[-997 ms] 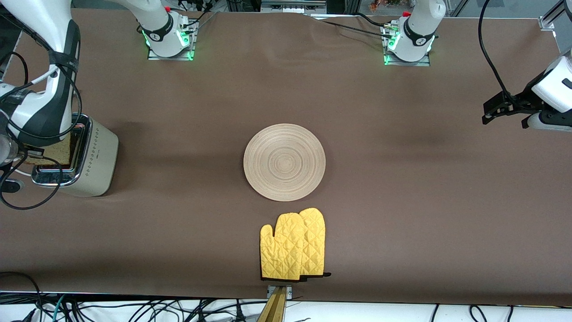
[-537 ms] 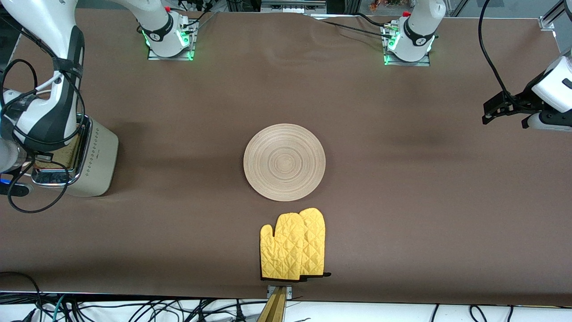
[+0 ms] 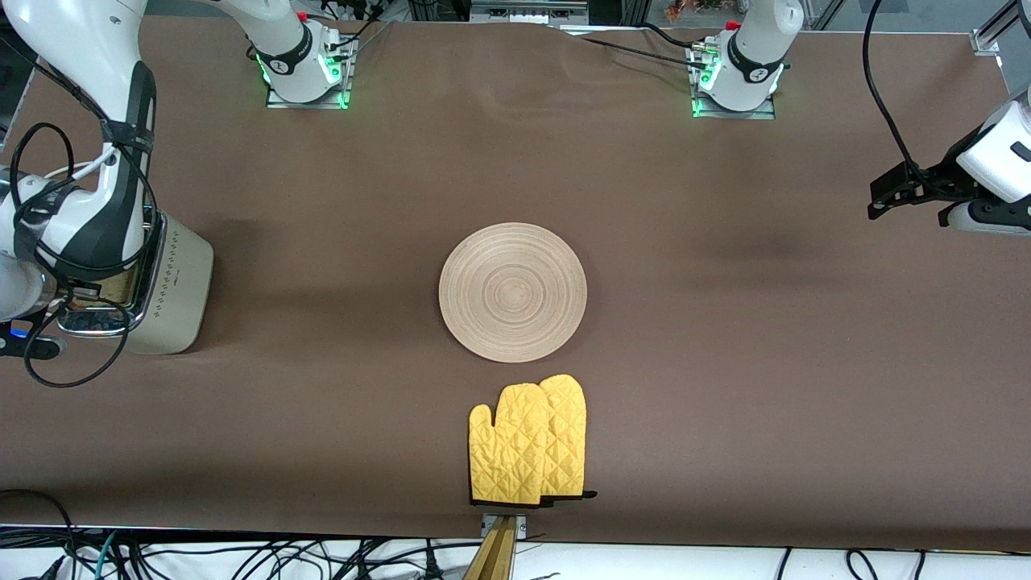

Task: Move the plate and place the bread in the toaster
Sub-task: 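Push the bread down into the toaster slot with the right gripper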

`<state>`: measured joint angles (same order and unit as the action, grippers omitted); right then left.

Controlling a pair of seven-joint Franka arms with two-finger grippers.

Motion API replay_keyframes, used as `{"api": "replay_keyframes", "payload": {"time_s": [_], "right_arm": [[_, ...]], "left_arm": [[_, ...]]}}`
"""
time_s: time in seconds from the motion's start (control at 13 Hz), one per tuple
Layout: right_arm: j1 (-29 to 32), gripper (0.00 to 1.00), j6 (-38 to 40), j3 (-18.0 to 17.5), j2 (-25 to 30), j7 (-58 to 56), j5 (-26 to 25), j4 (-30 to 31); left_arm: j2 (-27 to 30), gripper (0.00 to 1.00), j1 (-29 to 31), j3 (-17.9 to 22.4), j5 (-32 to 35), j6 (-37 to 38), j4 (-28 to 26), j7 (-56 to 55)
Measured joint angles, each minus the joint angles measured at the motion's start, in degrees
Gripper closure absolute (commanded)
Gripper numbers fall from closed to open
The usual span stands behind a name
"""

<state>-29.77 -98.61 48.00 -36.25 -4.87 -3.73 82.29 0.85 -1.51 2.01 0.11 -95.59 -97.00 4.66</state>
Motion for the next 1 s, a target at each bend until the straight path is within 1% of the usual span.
{"api": "replay_keyframes", "payload": {"time_s": [0.08, 0.15, 0.23, 0.31, 0.61, 0.77, 1.0], "right_arm": [[0.0, 0.76, 0.0, 0.0, 0.0, 0.0, 0.6, 0.1], [0.0, 0.48, 0.0, 0.0, 0.0, 0.0, 0.9, 0.1], [0.0, 0.07, 0.0, 0.0, 0.0, 0.0, 1.1, 0.1], [-0.1, 0.0, -0.1, 0.0, 0.0, -0.1, 1.2, 0.1], [-0.5, 0.0, -0.9, -0.1, 0.0, -0.6, 1.9, -0.1], [-0.6, 0.0, -0.9, 0.0, 0.4, -3.0, 2.1, -1.0], [-0.6, 0.0, -0.7, 0.0, 1.9, -6.6, 4.9, -1.4]], "left_arm": [[0.0, 0.0, 0.0, 0.0, 0.0, 0.0, 0.0, 0.0], [0.0, 0.0, 0.0, 0.0, 0.0, 0.0, 0.0, 0.0], [0.0, 0.0, 0.0, 0.0, 0.0, 0.0, 0.0, 0.0], [0.0, 0.0, 0.0, 0.0, 0.0, 0.0, 0.0, 0.0], [0.0, 0.0, 0.0, 0.0, 0.0, 0.0, 0.0, 0.0], [0.0, 0.0, 0.0, 0.0, 0.0, 0.0, 0.0, 0.0], [0.0, 0.0, 0.0, 0.0, 0.0, 0.1, 0.0, 0.0]]}}
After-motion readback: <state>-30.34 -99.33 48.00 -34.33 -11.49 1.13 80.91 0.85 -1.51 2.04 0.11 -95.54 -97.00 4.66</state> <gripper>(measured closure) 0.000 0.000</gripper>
